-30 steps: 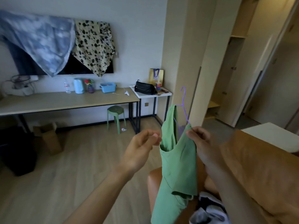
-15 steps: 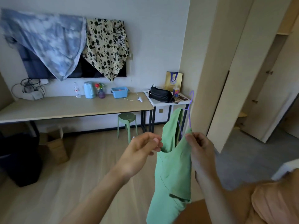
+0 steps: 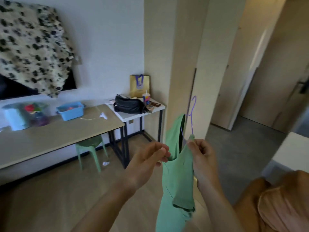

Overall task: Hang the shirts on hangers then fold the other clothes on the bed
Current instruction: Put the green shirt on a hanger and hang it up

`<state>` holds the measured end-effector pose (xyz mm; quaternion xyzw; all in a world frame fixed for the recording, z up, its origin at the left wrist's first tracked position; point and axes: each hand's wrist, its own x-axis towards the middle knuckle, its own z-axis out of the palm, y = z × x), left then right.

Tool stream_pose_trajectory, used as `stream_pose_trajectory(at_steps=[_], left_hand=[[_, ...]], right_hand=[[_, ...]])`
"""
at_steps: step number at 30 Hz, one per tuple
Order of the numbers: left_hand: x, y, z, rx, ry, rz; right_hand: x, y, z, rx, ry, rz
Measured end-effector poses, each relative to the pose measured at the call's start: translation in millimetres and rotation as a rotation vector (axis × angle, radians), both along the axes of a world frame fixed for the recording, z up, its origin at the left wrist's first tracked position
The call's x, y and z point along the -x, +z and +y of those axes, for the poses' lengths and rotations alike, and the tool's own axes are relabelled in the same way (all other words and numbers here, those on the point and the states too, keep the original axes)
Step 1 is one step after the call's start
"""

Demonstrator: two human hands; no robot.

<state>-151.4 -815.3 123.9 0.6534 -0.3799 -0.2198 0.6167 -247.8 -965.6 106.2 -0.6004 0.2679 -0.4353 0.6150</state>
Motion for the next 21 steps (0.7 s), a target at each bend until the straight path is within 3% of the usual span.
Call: stream_pose_trajectory(at_steps=[11,21], left_hand=[[-118.9,-2.1,-164.7,0.02,-0.36,0.029],[-164.7,-24.1,-383.0,0.041,-0.541,0.202]], right_hand=[[-72.6,14.0,-121.2,0.022,-0.273,-0.005],[-107.9,-8.8,-309.9,0.07,-0.395,0.015]])
